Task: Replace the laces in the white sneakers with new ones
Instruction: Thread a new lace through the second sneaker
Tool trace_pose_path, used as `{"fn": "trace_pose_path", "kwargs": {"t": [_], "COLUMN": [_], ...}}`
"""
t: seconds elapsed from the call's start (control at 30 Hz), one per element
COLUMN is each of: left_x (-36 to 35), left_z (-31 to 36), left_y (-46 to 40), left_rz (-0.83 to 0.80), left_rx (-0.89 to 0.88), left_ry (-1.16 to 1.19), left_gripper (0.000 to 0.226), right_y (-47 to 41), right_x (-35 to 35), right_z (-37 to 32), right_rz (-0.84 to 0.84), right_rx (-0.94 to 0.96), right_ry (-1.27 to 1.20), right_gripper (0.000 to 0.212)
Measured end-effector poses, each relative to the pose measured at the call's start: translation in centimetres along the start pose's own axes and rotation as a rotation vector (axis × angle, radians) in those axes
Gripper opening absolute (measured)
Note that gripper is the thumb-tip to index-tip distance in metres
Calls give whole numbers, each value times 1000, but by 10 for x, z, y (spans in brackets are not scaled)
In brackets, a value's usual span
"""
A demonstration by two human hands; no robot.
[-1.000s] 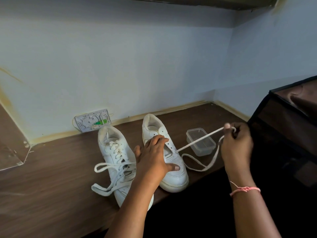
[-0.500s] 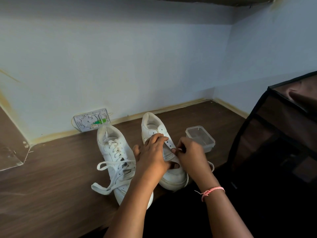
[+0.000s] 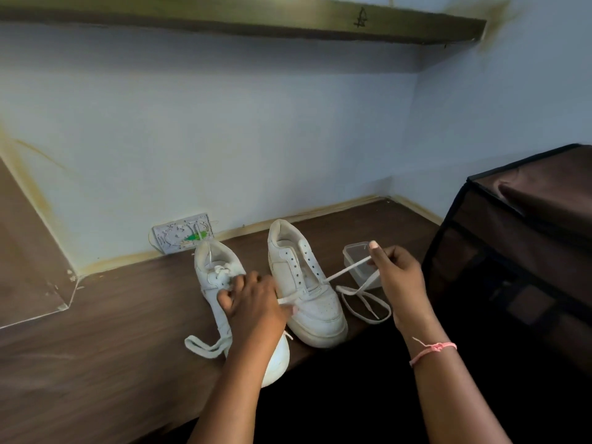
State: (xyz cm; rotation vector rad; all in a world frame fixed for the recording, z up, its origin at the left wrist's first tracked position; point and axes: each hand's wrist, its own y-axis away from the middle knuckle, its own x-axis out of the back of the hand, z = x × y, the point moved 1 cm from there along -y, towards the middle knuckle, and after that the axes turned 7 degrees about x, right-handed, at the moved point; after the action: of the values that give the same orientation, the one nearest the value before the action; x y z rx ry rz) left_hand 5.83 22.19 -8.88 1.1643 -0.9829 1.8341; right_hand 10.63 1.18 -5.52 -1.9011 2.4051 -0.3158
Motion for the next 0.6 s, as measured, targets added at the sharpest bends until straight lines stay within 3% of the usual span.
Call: {"fn": "trace_pose_path", "kwargs": {"t": [0.07, 0.1, 0.23, 0.3, 0.37, 0.43, 0.5, 0.6], "left_x": [-2, -4, 27, 49, 80, 122, 170, 237], "left_z": [-6, -7, 3, 11, 15, 16, 15, 23], "left_y": [2, 3, -3, -17, -28, -31, -31, -38], "left_rz": [-22, -42, -243, -469, -661, -727, -730, -669], "left_rx": [-38, -53, -73, 61, 231, 340, 343, 265], "left_ry": [-62, -85, -181, 37, 489, 822, 907, 833], "left_gripper": [21, 19, 39, 48, 43, 43, 45, 41], "right_y": [2, 0, -1, -6, -3, 4, 7, 17], "right_x": [5, 6, 21, 20, 22, 28, 35, 42], "right_z": [-13, -19, -73, -99, -134, -167, -207, -266], "right_rz": [-22, -47, -146, -201, -242, -264, -261, -280], "right_rx": [-64, -101, -242, -276, -266, -222, -160, -70], "right_ry": [-76, -98, -161, -164, -155, -125, -88, -89], "right_gripper": [31, 29, 28, 31, 28, 19, 14, 11]}}
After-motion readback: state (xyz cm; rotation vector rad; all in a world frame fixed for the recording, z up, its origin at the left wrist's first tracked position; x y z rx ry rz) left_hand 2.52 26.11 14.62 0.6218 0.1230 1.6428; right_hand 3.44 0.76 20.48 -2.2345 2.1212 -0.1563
